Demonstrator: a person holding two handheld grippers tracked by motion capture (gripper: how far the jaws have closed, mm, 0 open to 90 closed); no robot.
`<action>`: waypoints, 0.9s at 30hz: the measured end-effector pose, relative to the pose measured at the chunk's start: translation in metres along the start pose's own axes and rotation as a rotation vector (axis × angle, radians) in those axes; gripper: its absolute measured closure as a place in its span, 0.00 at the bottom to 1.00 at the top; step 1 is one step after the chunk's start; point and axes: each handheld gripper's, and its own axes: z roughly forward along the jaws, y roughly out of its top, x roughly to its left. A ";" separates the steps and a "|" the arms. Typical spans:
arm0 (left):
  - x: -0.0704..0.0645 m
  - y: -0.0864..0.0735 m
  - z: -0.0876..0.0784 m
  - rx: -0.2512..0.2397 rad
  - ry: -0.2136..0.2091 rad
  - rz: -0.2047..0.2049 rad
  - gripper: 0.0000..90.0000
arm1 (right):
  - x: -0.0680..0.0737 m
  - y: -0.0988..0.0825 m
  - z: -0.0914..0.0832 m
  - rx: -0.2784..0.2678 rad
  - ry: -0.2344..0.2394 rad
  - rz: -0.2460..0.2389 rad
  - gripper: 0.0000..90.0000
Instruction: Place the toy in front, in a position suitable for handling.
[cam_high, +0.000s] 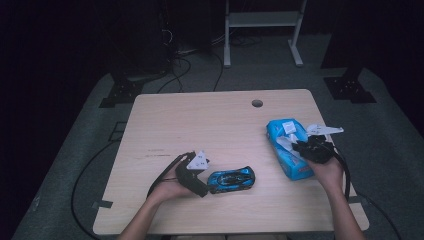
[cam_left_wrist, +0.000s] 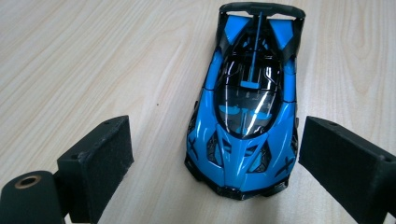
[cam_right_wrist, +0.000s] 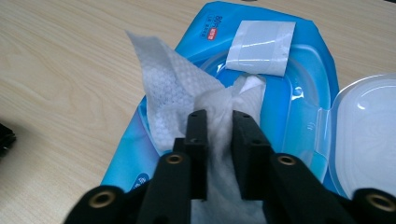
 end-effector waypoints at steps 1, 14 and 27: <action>0.000 -0.001 0.000 -0.004 -0.001 -0.001 0.10 | 0.000 0.000 -0.001 -0.001 -0.001 -0.001 0.91; -0.004 -0.007 0.000 -0.019 -0.002 0.010 0.09 | 0.000 0.018 -0.048 -0.137 0.034 0.002 0.95; -0.005 -0.009 0.003 -0.034 0.000 0.007 0.09 | 0.064 0.032 -0.088 -0.211 0.266 -0.150 0.95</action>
